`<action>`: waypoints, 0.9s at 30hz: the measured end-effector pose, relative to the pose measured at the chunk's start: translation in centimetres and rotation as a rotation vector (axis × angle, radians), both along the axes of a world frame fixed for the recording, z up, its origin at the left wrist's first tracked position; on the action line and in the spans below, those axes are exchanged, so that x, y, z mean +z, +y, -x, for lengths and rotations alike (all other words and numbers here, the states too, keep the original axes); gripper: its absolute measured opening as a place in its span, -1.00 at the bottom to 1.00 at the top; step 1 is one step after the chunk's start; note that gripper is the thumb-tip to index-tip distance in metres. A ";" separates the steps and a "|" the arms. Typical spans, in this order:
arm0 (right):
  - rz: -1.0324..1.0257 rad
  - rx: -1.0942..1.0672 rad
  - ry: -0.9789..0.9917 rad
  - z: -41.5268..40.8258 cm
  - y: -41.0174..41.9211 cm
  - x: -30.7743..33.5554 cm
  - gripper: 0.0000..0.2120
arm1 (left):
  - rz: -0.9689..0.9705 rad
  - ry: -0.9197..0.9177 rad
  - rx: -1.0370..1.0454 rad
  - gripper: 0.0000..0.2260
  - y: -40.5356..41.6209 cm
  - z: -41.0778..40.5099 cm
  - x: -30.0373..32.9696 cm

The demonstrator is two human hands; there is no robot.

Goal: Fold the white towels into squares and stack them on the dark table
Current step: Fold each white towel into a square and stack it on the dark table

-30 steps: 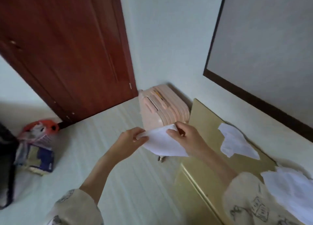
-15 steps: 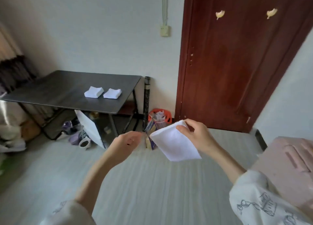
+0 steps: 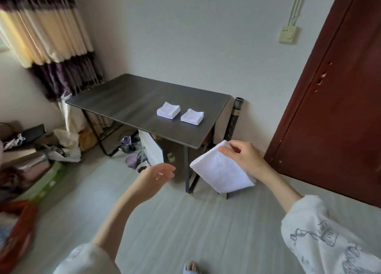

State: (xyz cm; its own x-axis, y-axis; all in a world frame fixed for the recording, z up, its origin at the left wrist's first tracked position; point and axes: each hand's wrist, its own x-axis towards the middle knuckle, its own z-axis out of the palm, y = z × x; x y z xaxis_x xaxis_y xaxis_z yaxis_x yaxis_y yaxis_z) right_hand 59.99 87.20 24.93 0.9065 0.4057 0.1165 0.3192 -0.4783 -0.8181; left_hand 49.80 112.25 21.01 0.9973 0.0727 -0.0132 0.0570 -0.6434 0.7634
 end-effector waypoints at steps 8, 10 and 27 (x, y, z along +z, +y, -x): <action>-0.059 0.116 0.056 -15.9 10.7 0.6 -0.58 | -0.036 0.001 0.038 -0.80 8.3 -17.1 2.5; -0.056 0.136 0.074 -19.2 13.1 1.0 -0.57 | -0.013 -0.010 0.025 -0.71 9.8 -20.9 3.4; 0.010 -0.002 0.276 -40.7 29.2 -0.1 -0.75 | 0.035 0.029 -0.463 -0.94 24.3 -49.2 4.5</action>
State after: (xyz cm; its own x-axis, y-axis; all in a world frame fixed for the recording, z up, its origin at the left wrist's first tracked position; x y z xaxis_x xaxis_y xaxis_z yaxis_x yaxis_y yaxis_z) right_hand 100.65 116.44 24.85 0.9040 0.4041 -0.1396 0.0836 -0.4873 -0.8692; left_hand 98.96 136.54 25.55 0.9237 -0.3814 -0.0361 -0.2086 -0.5798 0.7876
